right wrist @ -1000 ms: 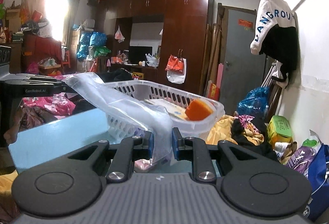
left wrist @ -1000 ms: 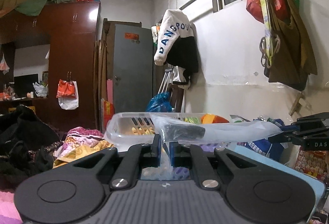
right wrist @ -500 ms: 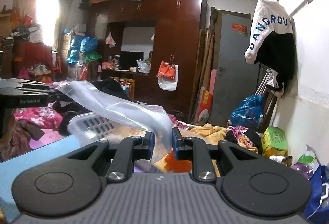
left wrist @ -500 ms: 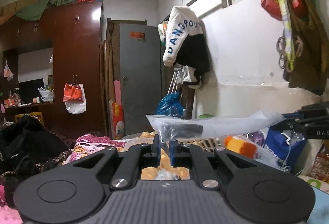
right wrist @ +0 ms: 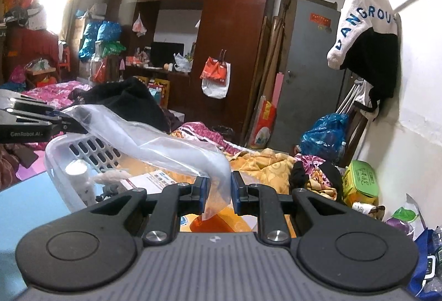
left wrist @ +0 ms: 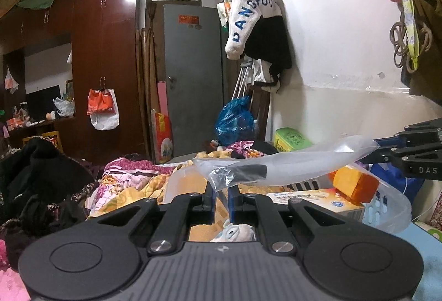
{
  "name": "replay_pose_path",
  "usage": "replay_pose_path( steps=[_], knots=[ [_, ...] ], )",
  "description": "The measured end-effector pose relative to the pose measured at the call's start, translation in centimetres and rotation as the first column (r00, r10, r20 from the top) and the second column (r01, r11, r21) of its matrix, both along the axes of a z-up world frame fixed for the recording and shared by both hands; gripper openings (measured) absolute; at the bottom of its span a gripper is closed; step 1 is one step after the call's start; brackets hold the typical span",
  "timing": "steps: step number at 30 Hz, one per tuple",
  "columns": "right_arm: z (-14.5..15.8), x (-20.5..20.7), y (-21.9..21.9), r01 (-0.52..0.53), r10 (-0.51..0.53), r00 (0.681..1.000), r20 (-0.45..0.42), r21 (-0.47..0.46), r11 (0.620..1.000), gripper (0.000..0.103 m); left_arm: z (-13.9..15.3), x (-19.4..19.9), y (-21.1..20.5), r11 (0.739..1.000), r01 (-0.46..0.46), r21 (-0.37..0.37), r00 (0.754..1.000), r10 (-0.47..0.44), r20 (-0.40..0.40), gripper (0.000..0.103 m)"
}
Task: Organize objects
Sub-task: 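Carry the plastic bag over the basket with both tools and release it, then grasp the white KENT pack with the left tool while the right tool grasps the red card pack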
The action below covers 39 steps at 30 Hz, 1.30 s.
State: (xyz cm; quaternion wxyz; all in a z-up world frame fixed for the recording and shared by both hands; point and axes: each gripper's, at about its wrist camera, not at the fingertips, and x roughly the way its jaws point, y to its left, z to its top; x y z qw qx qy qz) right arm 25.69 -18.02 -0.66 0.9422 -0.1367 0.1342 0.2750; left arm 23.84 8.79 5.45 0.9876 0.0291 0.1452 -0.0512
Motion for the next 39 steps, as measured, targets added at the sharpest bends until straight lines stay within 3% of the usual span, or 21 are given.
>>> replay_pose_path(
  steps=[4,6,7,8,9,10,11,12,16,20,24,30,36,39],
  knots=[
    [0.2,0.8,0.1,0.001,-0.001,1.0,-0.012,0.0,1.0,0.021,-0.2,0.7,-0.2,1.0,-0.013,0.015,1.0,0.014,-0.022,0.012],
    [0.2,1.0,0.3,0.005,-0.005,1.0,-0.024,-0.013,1.0,0.027,-0.3,1.1,-0.3,1.0,-0.021,0.022,0.999,0.022,-0.034,0.014],
    [0.2,1.1,0.5,0.011,-0.012,1.0,-0.027,-0.023,1.0,0.038,-0.3,1.2,-0.4,0.999,-0.027,0.032,0.999,0.028,-0.036,0.027],
    [0.2,1.1,0.7,0.022,-0.023,0.999,-0.026,-0.034,0.999,0.054,-0.3,1.3,-0.6,0.999,-0.016,0.048,0.999,0.018,-0.037,0.055],
    [0.2,0.9,0.7,0.033,-0.034,0.999,-0.015,-0.036,0.999,0.062,-0.4,1.2,-0.8,0.998,-0.007,0.063,0.999,0.009,-0.035,0.07],
    [0.3,0.6,0.7,0.046,-0.046,0.999,0.003,-0.035,0.998,0.08,-0.4,1.0,-1.1,0.997,-0.01,0.076,1.0,0.011,-0.023,0.09],
    [0.5,0.0,0.5,0.058,-0.057,0.998,0.022,-0.03,0.998,0.096,-0.3,0.4,-1.4,0.996,-0.017,0.09,1.0,0.017,0.004,0.092],
    [0.8,-0.7,0.2,0.07,-0.069,0.997,0.046,-0.017,0.997,0.101,-0.2,-0.3,-1.6,0.995,-0.024,0.097,0.999,0.022,0.024,0.093],
    [1.7,-2.9,-1.7,0.1,-0.102,0.994,0.03,0.063,0.993,0.103,0.9,-3.4,-1.9,0.998,-0.041,0.057,0.997,0.037,0.074,0.103],
    [1.2,-5.6,-4.1,0.123,-0.12,0.992,-0.033,0.138,0.983,0.103,0.0,-7.2,-3.4,1.0,-0.02,0.001,0.998,0.02,0.056,0.103],
    [-1.6,-7.4,-5.6,0.16,-0.153,0.987,-0.057,0.14,0.977,0.103,-3.7,-8.9,-6.3,1.0,0.004,0.019,1.0,-0.004,-0.025,0.103],
    [-5.0,-6.3,-6.1,0.219,-0.199,0.966,-0.167,0.114,0.969,0.103,-7.3,-8.2,-10.4,0.997,0.076,0.033,0.986,-0.071,-0.148,0.103],
    [-6.0,-5.2,-6.1,0.264,-0.218,0.94,-0.262,0.155,0.952,0.103,-9.2,-6.4,-13.3,0.992,0.081,0.098,0.964,-0.053,-0.261,0.102],
    [-6.5,-5.3,-5.4,0.266,-0.221,0.937,-0.271,0.141,0.954,0.103,-10.1,-5.7,-14.3,0.989,0.082,0.125,0.953,-0.042,-0.299,0.095]
  ],
)
